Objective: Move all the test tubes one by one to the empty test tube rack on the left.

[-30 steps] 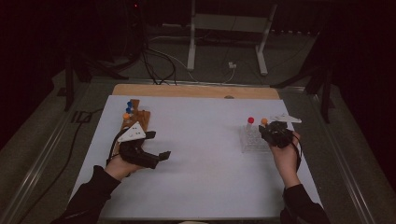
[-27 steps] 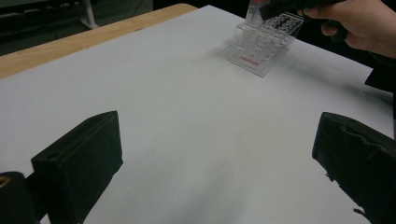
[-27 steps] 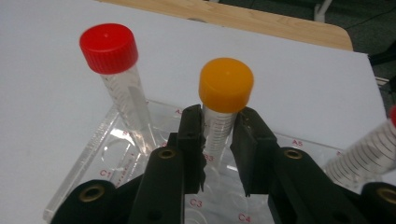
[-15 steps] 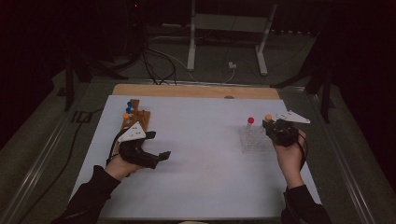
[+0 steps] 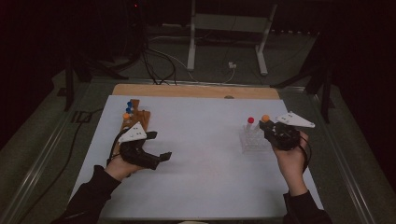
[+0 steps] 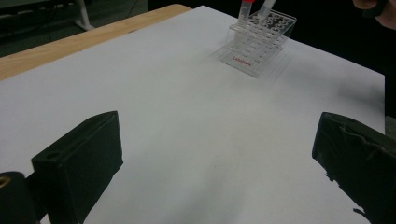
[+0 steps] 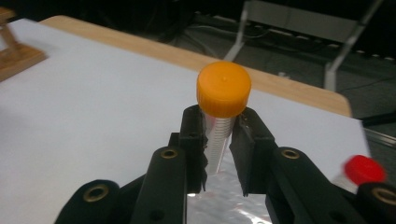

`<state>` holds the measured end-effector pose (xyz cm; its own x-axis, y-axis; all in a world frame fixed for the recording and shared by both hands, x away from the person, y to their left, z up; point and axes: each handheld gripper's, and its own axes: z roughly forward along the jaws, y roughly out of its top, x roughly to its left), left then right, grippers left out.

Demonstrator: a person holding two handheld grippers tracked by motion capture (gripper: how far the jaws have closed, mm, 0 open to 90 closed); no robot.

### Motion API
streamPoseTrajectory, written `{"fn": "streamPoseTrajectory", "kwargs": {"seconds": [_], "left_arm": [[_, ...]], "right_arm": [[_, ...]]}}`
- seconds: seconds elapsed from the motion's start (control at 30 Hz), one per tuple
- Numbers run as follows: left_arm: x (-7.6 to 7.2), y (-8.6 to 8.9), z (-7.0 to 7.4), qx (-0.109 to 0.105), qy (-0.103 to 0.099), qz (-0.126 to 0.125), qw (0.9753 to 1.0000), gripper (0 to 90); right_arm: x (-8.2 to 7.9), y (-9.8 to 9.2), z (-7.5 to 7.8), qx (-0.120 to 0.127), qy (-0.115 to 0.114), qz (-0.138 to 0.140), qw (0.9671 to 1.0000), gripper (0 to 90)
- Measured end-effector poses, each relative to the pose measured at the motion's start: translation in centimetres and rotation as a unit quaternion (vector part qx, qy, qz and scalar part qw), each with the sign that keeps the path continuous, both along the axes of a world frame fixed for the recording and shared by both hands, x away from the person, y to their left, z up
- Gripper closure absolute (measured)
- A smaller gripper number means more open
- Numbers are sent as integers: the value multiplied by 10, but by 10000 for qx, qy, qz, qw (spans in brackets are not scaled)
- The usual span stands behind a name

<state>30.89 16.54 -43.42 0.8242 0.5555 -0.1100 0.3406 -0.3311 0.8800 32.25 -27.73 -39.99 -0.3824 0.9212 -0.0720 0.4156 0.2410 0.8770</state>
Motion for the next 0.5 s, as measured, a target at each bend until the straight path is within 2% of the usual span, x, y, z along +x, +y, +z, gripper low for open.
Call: {"fn": "streamPoseTrajectory", "kwargs": {"seconds": [0.23, 0.5], "left_arm": [[-1, -5, 5, -10, -35, -108, 9999, 26], [-2, -15, 9, -26, -6, -266, 9996, 26]], "right_arm": [[-9, 24, -1, 59, 90, 510, 9986, 747], [-14, 61, -12, -14, 233, 1146, 9931, 747]]}}
